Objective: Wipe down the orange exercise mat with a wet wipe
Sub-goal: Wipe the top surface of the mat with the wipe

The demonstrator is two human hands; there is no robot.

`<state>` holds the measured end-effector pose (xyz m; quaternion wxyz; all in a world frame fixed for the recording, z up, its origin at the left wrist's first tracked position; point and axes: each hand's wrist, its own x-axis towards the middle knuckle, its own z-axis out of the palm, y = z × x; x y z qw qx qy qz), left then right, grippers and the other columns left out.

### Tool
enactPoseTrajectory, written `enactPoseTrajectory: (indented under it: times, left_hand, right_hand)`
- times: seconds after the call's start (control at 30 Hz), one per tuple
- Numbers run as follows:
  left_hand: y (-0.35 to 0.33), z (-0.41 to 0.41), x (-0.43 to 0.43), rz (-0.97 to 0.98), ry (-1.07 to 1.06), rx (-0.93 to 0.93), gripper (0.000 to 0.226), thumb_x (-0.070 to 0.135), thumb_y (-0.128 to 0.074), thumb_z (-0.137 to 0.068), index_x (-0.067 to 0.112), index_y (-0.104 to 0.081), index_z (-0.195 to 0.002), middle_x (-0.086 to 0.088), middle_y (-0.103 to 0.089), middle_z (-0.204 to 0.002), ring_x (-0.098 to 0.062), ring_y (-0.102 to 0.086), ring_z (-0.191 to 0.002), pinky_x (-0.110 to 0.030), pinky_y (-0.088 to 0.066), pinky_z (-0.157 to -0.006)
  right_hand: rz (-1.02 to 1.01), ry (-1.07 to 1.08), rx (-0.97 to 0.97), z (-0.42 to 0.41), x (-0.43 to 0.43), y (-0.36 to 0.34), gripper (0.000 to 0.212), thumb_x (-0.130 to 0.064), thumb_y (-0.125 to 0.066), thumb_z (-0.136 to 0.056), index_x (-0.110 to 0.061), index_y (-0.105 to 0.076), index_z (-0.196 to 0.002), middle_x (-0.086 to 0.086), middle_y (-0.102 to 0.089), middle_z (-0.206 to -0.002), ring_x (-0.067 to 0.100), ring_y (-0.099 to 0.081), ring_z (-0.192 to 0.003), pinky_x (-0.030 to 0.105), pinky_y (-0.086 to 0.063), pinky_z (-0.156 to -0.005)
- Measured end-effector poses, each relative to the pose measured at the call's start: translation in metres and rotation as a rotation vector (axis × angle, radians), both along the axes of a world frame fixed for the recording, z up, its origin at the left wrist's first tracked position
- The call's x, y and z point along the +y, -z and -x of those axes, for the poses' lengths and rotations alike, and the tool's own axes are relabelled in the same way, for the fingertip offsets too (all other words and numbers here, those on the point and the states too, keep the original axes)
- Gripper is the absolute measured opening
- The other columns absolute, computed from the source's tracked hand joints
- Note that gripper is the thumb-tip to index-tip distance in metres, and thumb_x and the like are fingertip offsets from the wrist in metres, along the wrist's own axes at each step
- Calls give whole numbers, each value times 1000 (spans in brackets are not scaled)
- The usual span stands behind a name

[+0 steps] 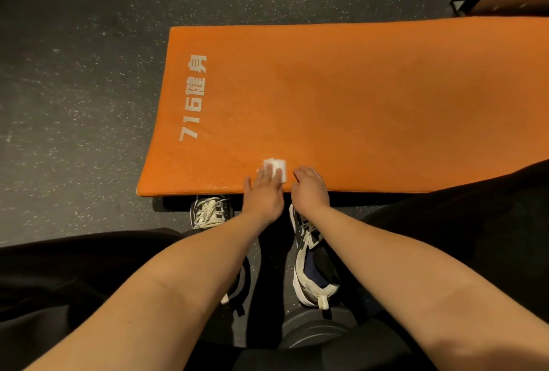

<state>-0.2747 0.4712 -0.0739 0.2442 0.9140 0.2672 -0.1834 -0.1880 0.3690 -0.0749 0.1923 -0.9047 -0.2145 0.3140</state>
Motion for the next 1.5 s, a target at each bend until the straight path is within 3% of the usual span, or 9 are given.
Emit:
enactPoseTrajectory:
  times: [0.2,0.3,0.5,0.77,1.0,1.13,1.23,1.37,1.5]
  left_hand:
    - [8,5,9,84,69,-118,54,17,-37,-105,27,-28,-157,0,-18,-167,-20,-10,-155,-47,-1,-124]
    - [10,8,13,108,31,-249,56,9,-47,-99,22,-37,-153,-6,-34,-160,-26,-26,-149,-46,-17,-122]
    - [10,19,17,93,-117,-322,42,8,-59,-92,11,-50,-134,-13,-40,-145,-33,-37,-131,-43,-39,-103]
    - [8,16,20,19,-64,-329,33,10,-65,-90,8,-58,-122,-10,-58,-125,-32,-46,-122,-38,-37,-101]
    - [6,22,17,-1,-52,-325,45,6,-66,-86,10,-55,-130,-9,-57,-131,-31,-47,-123,-37,-36,-102]
    - [3,19,20,9,-123,-285,51,13,-71,-89,18,-52,-136,-4,-58,-133,-26,-47,-125,-38,-41,-100]
    - [2,16,24,18,-158,-277,42,16,-72,-89,21,-57,-127,-3,-63,-122,-25,-51,-118,-39,-47,-91]
    - [3,15,26,-18,-154,-274,19,22,-71,-89,20,-60,-105,-1,-64,-102,-24,-54,-104,-35,-43,-73]
    - [6,15,28,-13,-175,-265,17,23,-71,-90,25,-64,-106,2,-65,-104,-21,-54,-106,-34,-47,-78]
  right_hand:
    - [-64,21,-33,5,-2,-4,49,-20,-38,-108,-18,-34,-157,3,-29,-164,24,-21,-151,39,-21,-124]
    - [-116,-77,-44,10,2,-6,52,-19,-37,-108,-26,-29,-159,-4,-15,-169,20,-11,-154,39,-15,-125]
    - [-87,-264,-28,14,9,3,52,-17,-35,-107,-21,-29,-159,-2,-29,-165,18,-13,-155,44,-10,-125]
    - [16,-211,-144,17,9,4,58,-10,-41,-102,-15,-28,-159,7,-20,-166,23,-5,-156,42,-3,-126]
    - [48,-318,-286,4,-3,0,56,-15,-49,-98,-24,-42,-153,8,-40,-151,28,-28,-144,41,-18,-120]
    - [196,-109,-241,-9,-10,-4,60,-18,-51,-96,-8,-35,-153,12,-20,-163,30,-11,-153,46,-11,-125]
    - [63,-149,-192,8,0,-5,59,-15,-45,-100,-2,-29,-155,12,-21,-165,30,-22,-150,40,-20,-123]
    - [-9,-381,-228,30,1,-1,56,-22,-36,-106,-21,-22,-161,10,-26,-164,28,-18,-153,47,-12,-124]
    - [87,-339,-233,8,-14,0,54,-18,-40,-104,-23,-32,-157,5,-24,-166,23,-16,-153,49,-4,-125]
